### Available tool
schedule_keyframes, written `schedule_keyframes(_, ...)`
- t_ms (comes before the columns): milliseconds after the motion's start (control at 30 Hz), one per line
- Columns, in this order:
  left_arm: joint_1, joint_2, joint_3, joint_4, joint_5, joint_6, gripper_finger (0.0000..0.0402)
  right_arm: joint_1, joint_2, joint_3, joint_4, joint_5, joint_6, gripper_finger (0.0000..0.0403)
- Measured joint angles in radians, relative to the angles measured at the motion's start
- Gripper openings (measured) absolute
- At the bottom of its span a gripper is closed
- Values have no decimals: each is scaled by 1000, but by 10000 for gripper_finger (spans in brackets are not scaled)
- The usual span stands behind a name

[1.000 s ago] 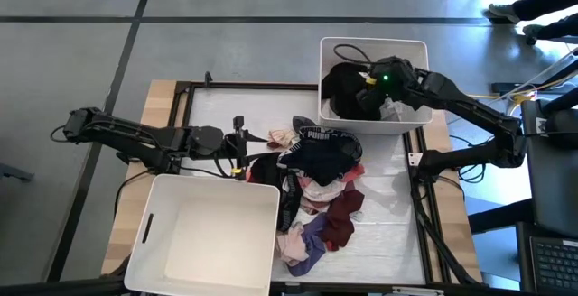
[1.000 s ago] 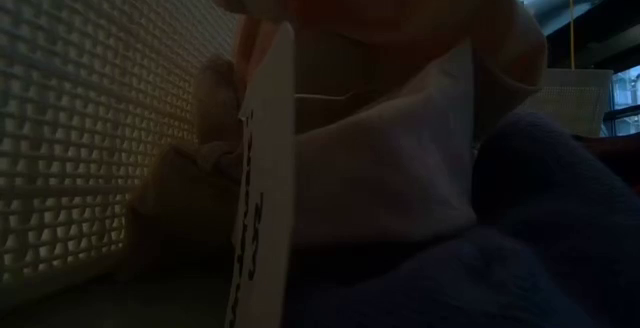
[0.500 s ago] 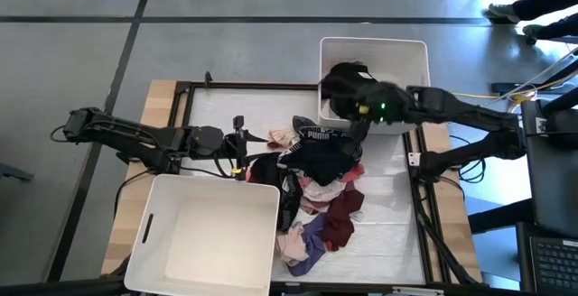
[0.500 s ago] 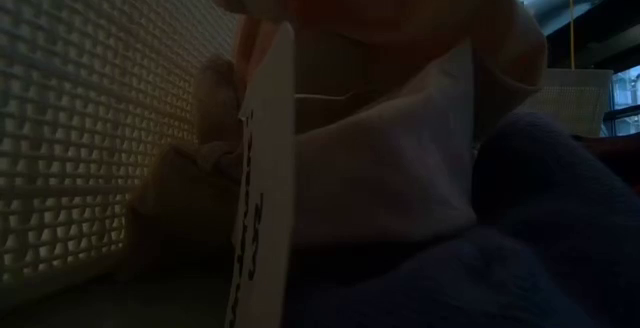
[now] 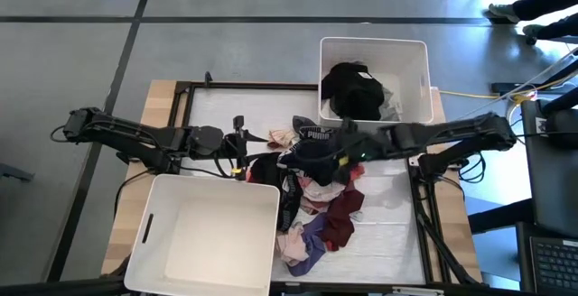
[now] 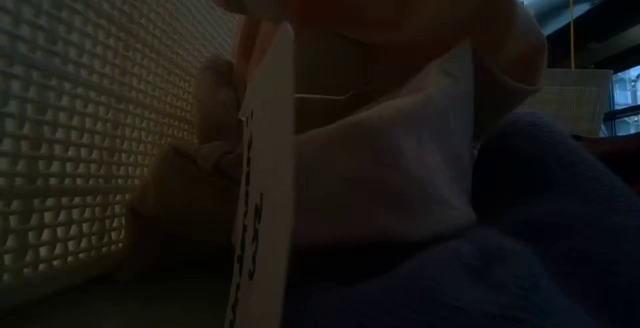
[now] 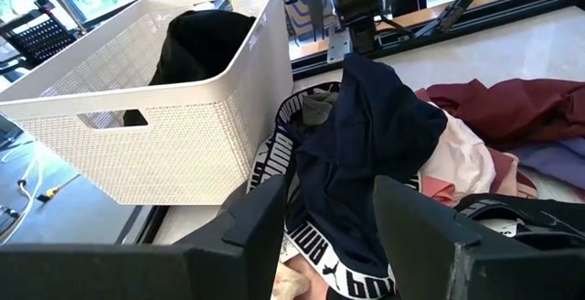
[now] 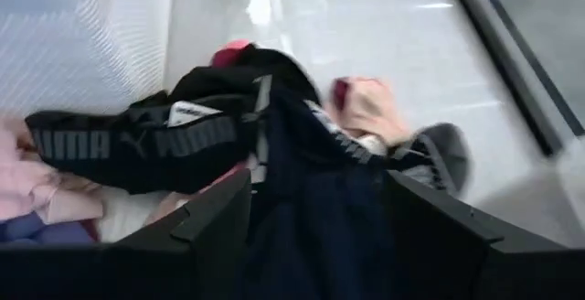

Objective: Sort clothes
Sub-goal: Put the black underwear into the top white laundry bin

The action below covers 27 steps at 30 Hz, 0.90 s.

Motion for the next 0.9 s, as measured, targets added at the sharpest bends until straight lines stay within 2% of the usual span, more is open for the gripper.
schedule_keyframes(300,0,0,0,0,0,0,159,78,127,-94,194,-52,-88,248)
schedule_keyframes(633,0,0,0,2,0,0,159,112,296,-100,327,-79,-121,248)
schedule_keyframes(900,0,0,0,2,0,0,159,112,383,-101,409,-84,-120,248)
